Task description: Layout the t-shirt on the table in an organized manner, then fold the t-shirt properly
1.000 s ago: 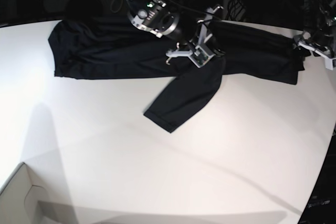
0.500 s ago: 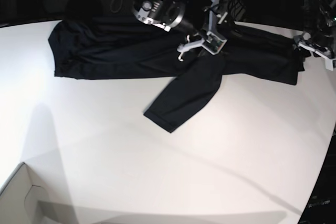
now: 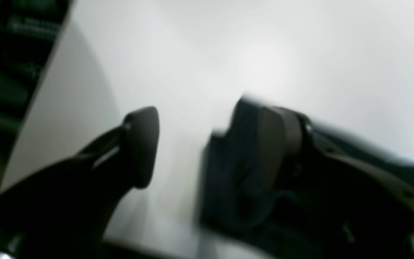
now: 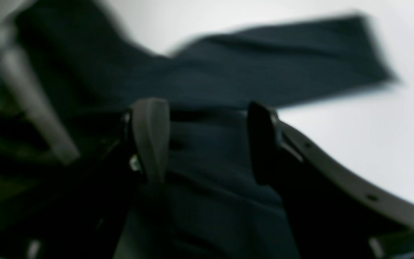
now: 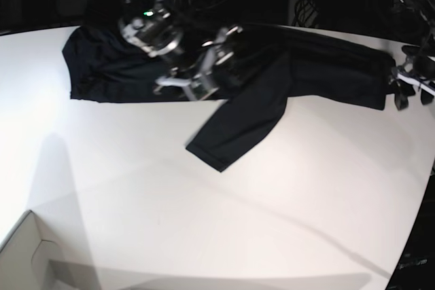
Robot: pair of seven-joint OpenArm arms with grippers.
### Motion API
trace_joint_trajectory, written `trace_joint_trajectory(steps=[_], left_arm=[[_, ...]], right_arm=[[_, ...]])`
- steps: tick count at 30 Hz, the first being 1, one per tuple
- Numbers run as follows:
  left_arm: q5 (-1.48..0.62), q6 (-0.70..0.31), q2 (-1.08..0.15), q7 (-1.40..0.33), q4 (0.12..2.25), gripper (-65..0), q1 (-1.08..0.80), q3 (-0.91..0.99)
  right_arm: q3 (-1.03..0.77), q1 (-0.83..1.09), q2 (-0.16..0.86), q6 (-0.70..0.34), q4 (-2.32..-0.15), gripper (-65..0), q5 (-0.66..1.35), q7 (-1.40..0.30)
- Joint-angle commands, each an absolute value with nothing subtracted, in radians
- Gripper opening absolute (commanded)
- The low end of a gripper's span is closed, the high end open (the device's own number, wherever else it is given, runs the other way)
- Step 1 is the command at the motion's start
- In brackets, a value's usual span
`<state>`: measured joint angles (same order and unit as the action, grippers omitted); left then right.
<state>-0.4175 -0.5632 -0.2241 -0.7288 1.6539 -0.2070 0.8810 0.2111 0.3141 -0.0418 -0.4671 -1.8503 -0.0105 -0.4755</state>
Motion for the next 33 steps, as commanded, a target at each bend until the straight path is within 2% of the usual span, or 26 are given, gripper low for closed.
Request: trace_joint_trajectory(steps=[1, 5, 9, 12, 16, 24, 28, 31, 33], left_arm=[[-0.469, -0.568, -0.243, -0.702, 1.704, -23.0, -0.202, 0.886], [-0.582, -0.561, -0.242, -0.702, 1.805, -23.0, -0.188, 0.832], [-0.596, -0.553, -0.217, -0.702, 1.853, -23.0, -0.143, 0.63], [-0.578, -0.464, -0.166, -0.704, 1.874, -23.0, -0.108, 0.469], [-0.341, -0.348, -0.064, -0.704, 1.86, -23.0, -0.039, 0.211], [0.196, -0.328, 0.134, -0.697, 1.716, -23.0, -0.005, -0.216], [0.354, -0.328, 0.157, -0.693, 1.566, -23.0, 0.045, -0.246], [0.344, -0.326, 0.157, -0.691, 1.466, -23.0, 0.101, -0.246], [0.315, -0.277, 0.157, -0.691, 1.395, -23.0, 0.147, -0.245]], right_arm=[[0.154, 0.308, -0.05, -0.469, -1.882, -29.5, 0.005, -0.443], [-0.044, 0.282, -0.056, -0.469, -1.891, -29.5, 0.005, -0.449], [-0.24, 0.263, -0.056, -0.469, -1.891, -29.5, 0.005, -0.45], [-0.352, 0.263, -0.053, -0.469, -1.891, -29.5, 0.005, -0.45], [-0.452, 0.263, -0.05, -0.47, -1.888, -29.5, 0.005, -0.45], [-0.602, 0.278, -0.042, -0.473, -1.888, -29.5, 0.005, -0.45], [-0.625, 0.302, -0.042, -0.473, -1.891, -29.6, 0.005, -0.45], [-0.633, 0.317, -0.042, -0.473, -1.891, -29.6, 0.005, -0.45], [-0.639, 0.32, -0.042, -0.473, -1.891, -29.6, 0.005, -0.45]])
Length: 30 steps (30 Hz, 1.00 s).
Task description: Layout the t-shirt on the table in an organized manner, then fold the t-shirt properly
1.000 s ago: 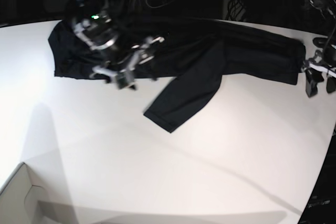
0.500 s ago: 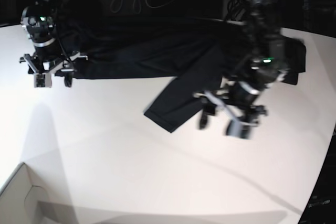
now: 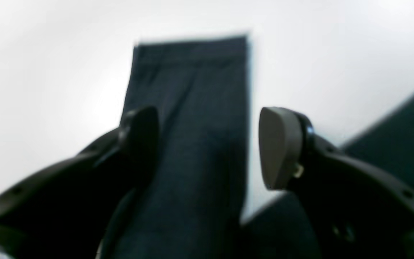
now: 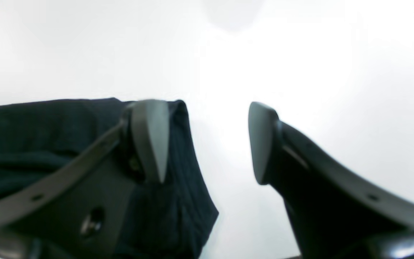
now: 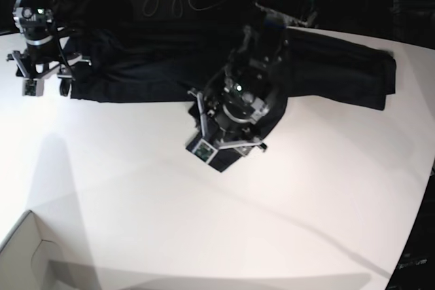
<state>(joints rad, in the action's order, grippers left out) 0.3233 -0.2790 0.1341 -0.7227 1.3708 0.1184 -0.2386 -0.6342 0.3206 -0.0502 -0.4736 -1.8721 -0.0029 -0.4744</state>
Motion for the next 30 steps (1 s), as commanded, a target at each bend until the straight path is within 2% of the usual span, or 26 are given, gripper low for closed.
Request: trace_joint_trajectory(steps=[1, 4, 9, 17, 26, 28, 30], left_arm=[[0.298, -0.234, 0.157, -0.691, 1.365, -23.0, 0.166, -0.246], [0.223, -0.145, 0.157, -0.677, 1.271, -23.0, 0.225, -0.251], [0.162, -0.139, 0.157, -0.621, 1.182, -23.0, 0.259, -0.266], [0.165, -0.137, 0.157, -0.587, 1.159, -23.0, 0.259, -0.311], [0.165, -0.137, 0.157, -0.544, 1.004, -23.5, 0.278, -0.311], [0.163, -0.142, 0.157, -0.539, 0.997, -28.5, 0.28, -0.311], [0.159, -0.143, 0.157, -0.539, 0.997, -40.6, 0.28, -0.309]], right_arm=[[-0.641, 0.321, -0.042, -0.473, -1.891, -29.6, 0.005, -0.45], [-0.641, 0.325, -0.042, -0.473, -1.891, -29.6, 0.005, -0.45], [-0.642, 0.331, -0.042, -0.473, -1.891, -29.6, 0.005, -0.45], [-0.641, 0.335, -0.042, -0.473, -1.891, -29.6, 0.005, -0.45], [-0.634, 0.32, -0.042, -0.473, -1.891, -29.6, 0.005, -0.45], [-0.633, 0.32, -0.042, -0.473, -1.89, -29.6, 0.005, -0.45], [-0.633, 0.32, -0.042, -0.473, -1.888, -29.6, 0.005, -0.45]])
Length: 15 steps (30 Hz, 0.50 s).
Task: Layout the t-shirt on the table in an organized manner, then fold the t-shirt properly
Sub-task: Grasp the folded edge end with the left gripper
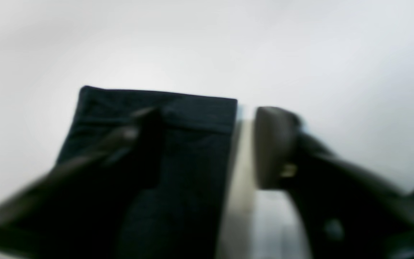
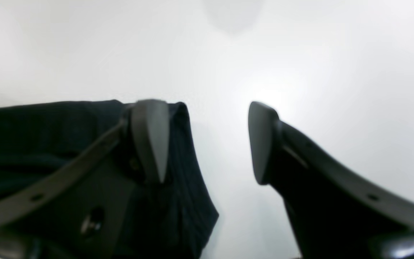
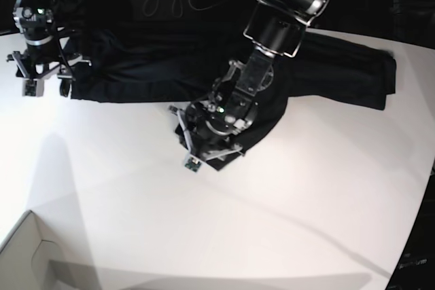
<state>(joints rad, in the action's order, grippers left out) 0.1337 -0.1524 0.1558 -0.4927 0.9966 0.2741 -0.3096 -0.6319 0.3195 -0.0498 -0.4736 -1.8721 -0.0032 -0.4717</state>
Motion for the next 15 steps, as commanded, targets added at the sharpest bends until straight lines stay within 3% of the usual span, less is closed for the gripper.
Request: trace_joint_trajectory(steps=[1, 2, 3, 6, 8, 15], left_arm=[[0.159, -0.14, 0.157, -0.541, 0.998, -50.0, 0.28, -0.308], [0.159, -0.137, 0.157, -0.545, 1.006, -61.0, 0.28, -0.305], [0.159, -0.137, 0.157, -0.545, 1.017, -65.0, 0.28, -0.303], [0.157, -0.137, 0.157, -0.547, 1.067, -61.2, 0.28, -0.302], [0.157, -0.137, 0.157, -0.549, 1.155, -65.0, 0.271, -0.3], [0.157, -0.147, 0.154, -0.728, 1.593, -64.7, 0.171, -0.16]], right_arm=[[-0.633, 0.32, -0.042, -0.473, -1.888, -29.6, 0.005, -0.45], [-0.633, 0.32, -0.042, -0.473, -1.888, -29.6, 0.005, -0.45], [-0.633, 0.32, -0.042, -0.473, -1.886, -29.7, 0.005, -0.45], [-0.633, 0.309, -0.042, -0.473, -1.885, -29.7, 0.005, -0.45], [-0.633, 0.305, -0.042, -0.473, -1.883, -29.7, 0.005, -0.45], [-0.631, 0.298, -0.042, -0.473, -1.883, -29.7, 0.005, -0.45]])
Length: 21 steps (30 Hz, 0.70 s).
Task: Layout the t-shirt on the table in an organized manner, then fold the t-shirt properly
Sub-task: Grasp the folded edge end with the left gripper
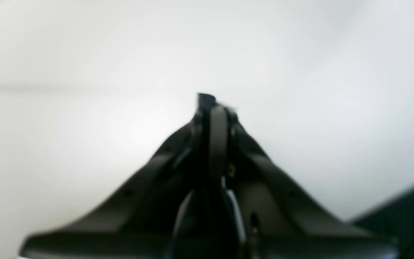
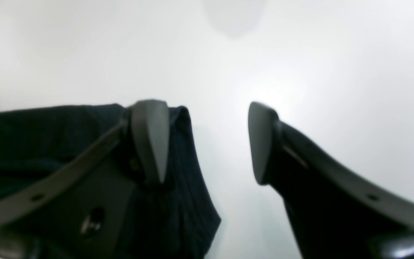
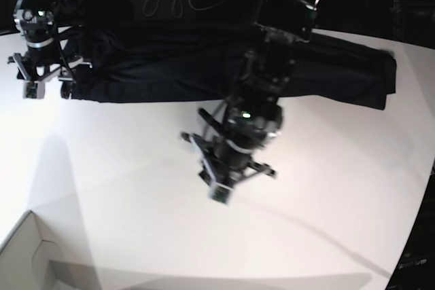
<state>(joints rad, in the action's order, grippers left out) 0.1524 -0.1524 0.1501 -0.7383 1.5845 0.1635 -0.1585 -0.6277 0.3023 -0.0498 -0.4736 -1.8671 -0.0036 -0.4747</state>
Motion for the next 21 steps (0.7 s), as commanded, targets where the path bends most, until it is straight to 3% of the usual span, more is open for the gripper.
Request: trace_joint_trajectory(steps=[1, 8, 21], left_arm=[[0.157, -0.147, 0.147, -0.751, 1.652, -64.7, 0.153, -0.133], [0.036, -0.148, 0.074, -0.805, 1.951, -64.7, -0.022, 0.099], [-0.539, -0.148, -0.153, -0.8, 1.96, -64.7, -0.252, 0.587]], right_arm=[[-0.631, 0.298, -0.042, -0.473, -1.883, -29.8, 0.005, -0.45], [-0.59, 0.298, -0.042, -0.473, -1.883, -29.8, 0.005, -0.45], [-0.565, 0.3, -0.044, -0.473, -1.883, -29.8, 0.005, -0.45]])
